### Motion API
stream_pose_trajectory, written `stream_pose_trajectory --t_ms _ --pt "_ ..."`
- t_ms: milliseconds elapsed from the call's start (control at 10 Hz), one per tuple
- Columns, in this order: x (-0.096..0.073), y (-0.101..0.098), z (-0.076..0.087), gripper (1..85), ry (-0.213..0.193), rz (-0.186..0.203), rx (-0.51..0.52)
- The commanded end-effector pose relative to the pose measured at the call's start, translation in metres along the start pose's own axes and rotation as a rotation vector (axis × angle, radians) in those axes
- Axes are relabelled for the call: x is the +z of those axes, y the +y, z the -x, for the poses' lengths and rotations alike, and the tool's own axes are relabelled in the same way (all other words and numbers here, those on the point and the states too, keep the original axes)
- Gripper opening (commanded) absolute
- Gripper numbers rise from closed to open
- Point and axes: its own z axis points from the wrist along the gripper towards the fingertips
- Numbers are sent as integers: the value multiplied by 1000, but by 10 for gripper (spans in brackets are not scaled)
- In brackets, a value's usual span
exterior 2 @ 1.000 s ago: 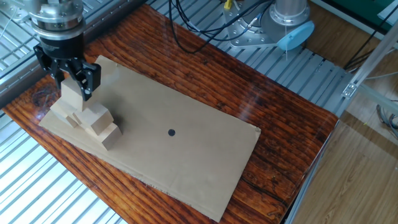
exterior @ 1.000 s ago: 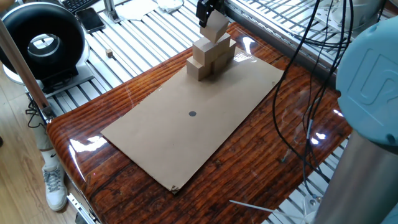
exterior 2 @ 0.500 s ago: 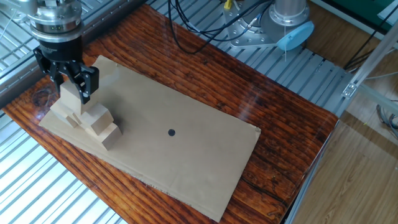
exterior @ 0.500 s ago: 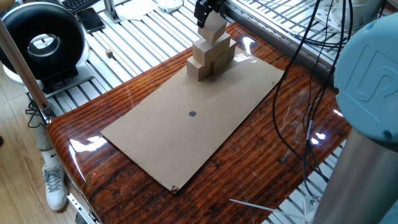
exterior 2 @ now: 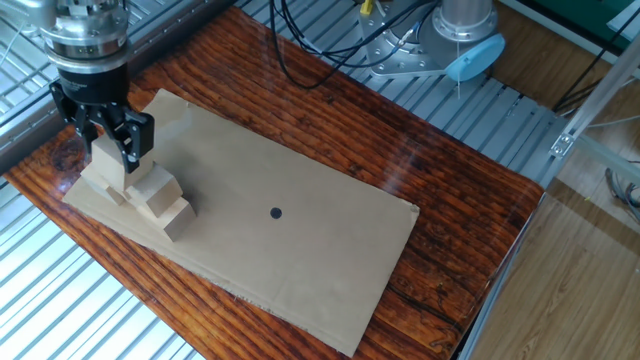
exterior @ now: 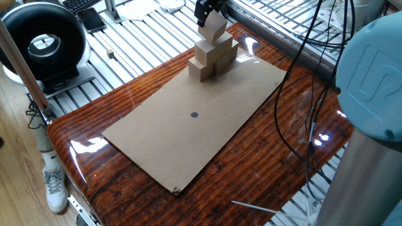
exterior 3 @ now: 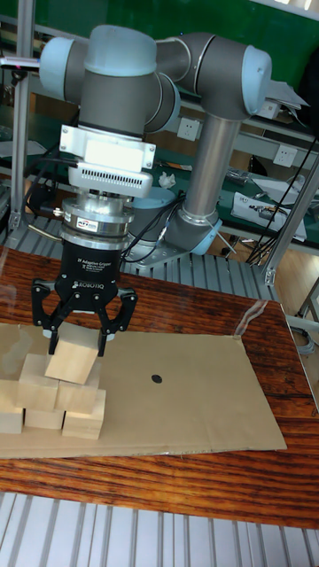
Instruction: Stack the blocks into a pyramid shape
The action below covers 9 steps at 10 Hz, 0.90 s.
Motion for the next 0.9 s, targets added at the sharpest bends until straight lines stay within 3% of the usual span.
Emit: stream_pose_trajectory --t_ms 0,300,800 --pt "1 2 1 10 2 12 11" --pt "1 -1 -4 13 19 5 -9" --pt "2 -1 -8 113 33 6 -31"
